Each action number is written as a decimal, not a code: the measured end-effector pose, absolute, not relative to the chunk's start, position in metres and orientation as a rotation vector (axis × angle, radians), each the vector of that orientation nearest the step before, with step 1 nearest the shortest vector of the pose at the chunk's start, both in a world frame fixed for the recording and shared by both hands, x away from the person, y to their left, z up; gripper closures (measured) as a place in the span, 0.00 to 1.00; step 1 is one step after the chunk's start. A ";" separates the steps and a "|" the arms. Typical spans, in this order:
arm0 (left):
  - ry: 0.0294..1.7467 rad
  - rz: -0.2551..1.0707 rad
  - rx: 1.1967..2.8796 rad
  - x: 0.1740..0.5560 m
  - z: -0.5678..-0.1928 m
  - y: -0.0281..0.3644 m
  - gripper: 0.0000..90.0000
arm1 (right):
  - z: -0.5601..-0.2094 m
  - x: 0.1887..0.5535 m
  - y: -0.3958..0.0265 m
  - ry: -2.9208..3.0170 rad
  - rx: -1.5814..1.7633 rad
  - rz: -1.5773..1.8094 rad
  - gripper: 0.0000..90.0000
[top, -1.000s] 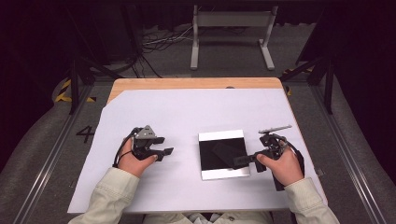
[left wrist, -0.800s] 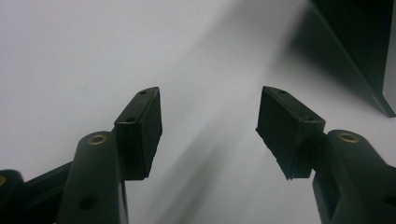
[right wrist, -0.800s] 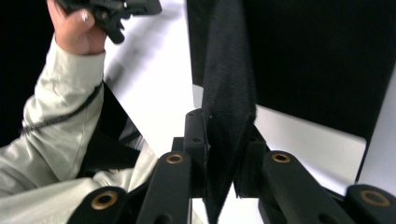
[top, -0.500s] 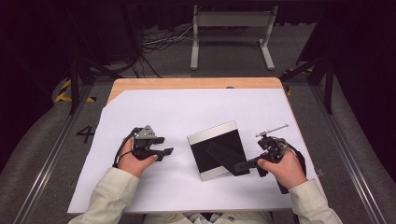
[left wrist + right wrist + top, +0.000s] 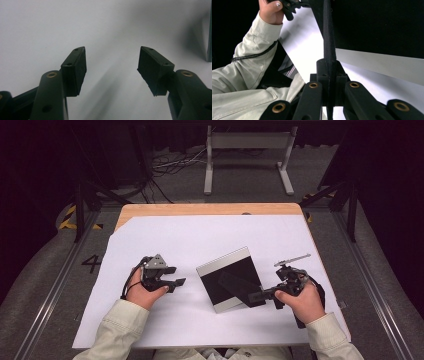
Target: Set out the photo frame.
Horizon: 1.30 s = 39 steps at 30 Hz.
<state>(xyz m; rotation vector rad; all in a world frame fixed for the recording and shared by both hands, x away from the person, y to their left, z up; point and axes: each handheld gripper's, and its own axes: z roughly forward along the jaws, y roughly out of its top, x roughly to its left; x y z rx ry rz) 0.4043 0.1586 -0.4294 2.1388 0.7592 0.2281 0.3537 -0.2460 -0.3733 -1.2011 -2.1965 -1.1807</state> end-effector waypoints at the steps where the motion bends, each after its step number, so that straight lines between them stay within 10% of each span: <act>1: 0.759 0.228 2.139 0.404 -0.429 0.159 0.45 | -0.373 0.353 -0.245 -2.201 -1.198 -1.195 0.97; 39: 0.761 0.227 2.134 0.404 -0.429 0.158 0.44 | -0.392 0.366 -0.249 -2.602 -0.898 -1.431 0.96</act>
